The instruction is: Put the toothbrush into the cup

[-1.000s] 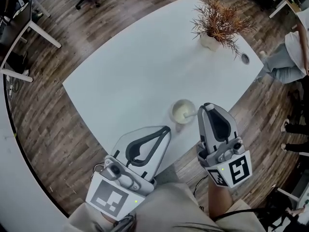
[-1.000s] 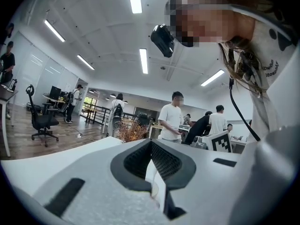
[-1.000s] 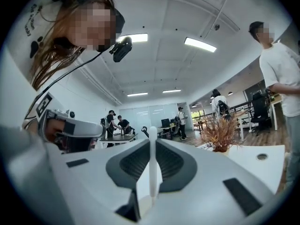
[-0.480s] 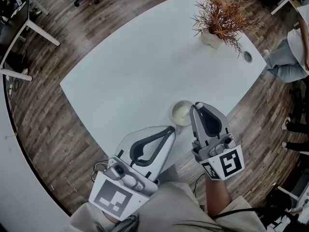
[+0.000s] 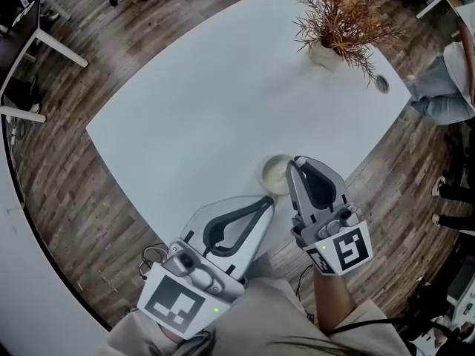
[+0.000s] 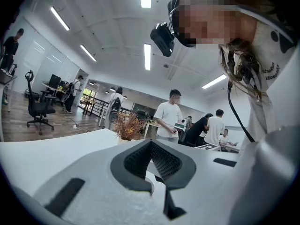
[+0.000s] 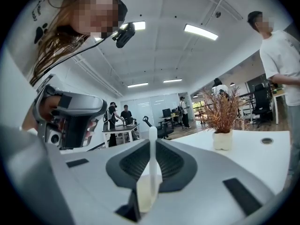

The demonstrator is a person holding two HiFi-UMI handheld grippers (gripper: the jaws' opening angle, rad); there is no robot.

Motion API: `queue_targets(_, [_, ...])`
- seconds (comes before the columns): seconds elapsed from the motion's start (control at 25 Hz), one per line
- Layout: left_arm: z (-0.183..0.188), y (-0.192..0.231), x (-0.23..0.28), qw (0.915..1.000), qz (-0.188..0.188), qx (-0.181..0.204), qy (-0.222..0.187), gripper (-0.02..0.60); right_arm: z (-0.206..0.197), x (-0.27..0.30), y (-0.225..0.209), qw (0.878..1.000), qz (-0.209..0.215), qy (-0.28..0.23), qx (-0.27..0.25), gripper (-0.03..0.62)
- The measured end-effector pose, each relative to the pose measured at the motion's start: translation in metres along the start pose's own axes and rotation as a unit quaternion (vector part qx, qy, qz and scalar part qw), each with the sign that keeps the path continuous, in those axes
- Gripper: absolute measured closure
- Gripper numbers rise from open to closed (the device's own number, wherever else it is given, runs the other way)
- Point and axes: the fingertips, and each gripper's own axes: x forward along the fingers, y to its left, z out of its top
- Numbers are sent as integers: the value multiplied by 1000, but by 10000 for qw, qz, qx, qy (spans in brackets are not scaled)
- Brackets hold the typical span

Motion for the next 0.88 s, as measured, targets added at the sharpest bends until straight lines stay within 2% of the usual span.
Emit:
queue_targets(0.28, [-1,3,-1,9999,15,-94,-47,572,-10,3,-2,9998,-16,182,20,545])
queue_targets(0.88, [2,2,-5,9999,-8,-114,-118,574,-5,1,-2,9998,-142,126,-4,545])
